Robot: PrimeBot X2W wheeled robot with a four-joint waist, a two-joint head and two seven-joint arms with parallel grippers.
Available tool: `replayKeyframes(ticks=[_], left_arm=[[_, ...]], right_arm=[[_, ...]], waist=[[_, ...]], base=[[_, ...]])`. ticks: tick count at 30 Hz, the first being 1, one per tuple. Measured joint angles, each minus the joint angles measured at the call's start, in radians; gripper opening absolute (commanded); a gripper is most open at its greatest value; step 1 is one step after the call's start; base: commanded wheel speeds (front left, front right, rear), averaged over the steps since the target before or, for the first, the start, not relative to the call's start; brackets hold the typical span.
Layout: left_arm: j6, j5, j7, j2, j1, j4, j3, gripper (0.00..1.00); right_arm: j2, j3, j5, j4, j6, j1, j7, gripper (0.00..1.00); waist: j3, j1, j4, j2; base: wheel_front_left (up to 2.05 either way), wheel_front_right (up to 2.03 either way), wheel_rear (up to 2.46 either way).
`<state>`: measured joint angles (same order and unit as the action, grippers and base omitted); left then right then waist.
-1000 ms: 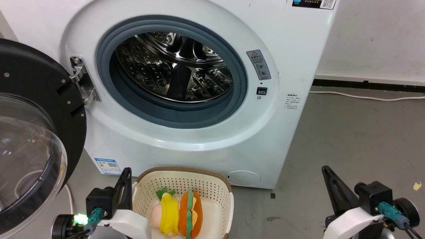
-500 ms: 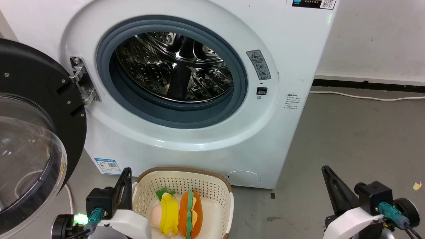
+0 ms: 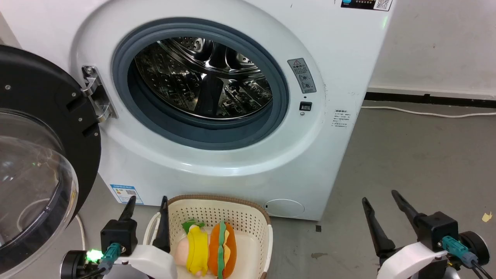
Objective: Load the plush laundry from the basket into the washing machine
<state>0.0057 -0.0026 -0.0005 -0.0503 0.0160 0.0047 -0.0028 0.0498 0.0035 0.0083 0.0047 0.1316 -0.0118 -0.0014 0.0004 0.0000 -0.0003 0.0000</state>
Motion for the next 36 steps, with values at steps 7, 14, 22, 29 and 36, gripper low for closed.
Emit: replayKeyframes(ticks=[7,14,22,29,36], left_arm=[[0.0,0.0,-0.011,0.0,0.0,0.0,-0.007,1.0],[0.0,0.0,-0.027,-0.001,-0.001,0.013,-0.013,1.0],[-0.011,-0.001,-0.042,-0.012,-0.038,0.067,-0.018,1.0],[-0.026,-0.003,-0.046,-0.038,-0.083,0.134,-0.024,1.0],[-0.036,-0.011,-0.035,-0.07,-0.135,0.208,-0.038,1.0]], right_arm=[[0.0,-0.003,0.008,0.0,0.0,0.0,-0.01,1.0],[0.0,-0.009,0.013,-0.003,0.0,0.0,-0.026,1.0],[0.0,-0.01,0.037,-0.017,0.0,0.006,-0.039,1.0],[0.0,-0.009,0.066,-0.029,0.0,0.026,-0.056,1.0],[0.0,0.003,0.098,-0.038,0.0,0.044,-0.071,1.0]], waist=[[0.01,0.0,-0.003,0.0],[0.04,0.0001,-0.013,0.0],[0.099,0.0001,-0.036,0.0],[0.16,0.0002,-0.066,0.0],[0.221,0.0002,-0.102,0.0]], base=[[0.0,0.0,0.0],[0.0,0.0,0.0],[0.0,0.0,0.0],[0.0,0.0,0.0],[0.0,0.0,0.0]])
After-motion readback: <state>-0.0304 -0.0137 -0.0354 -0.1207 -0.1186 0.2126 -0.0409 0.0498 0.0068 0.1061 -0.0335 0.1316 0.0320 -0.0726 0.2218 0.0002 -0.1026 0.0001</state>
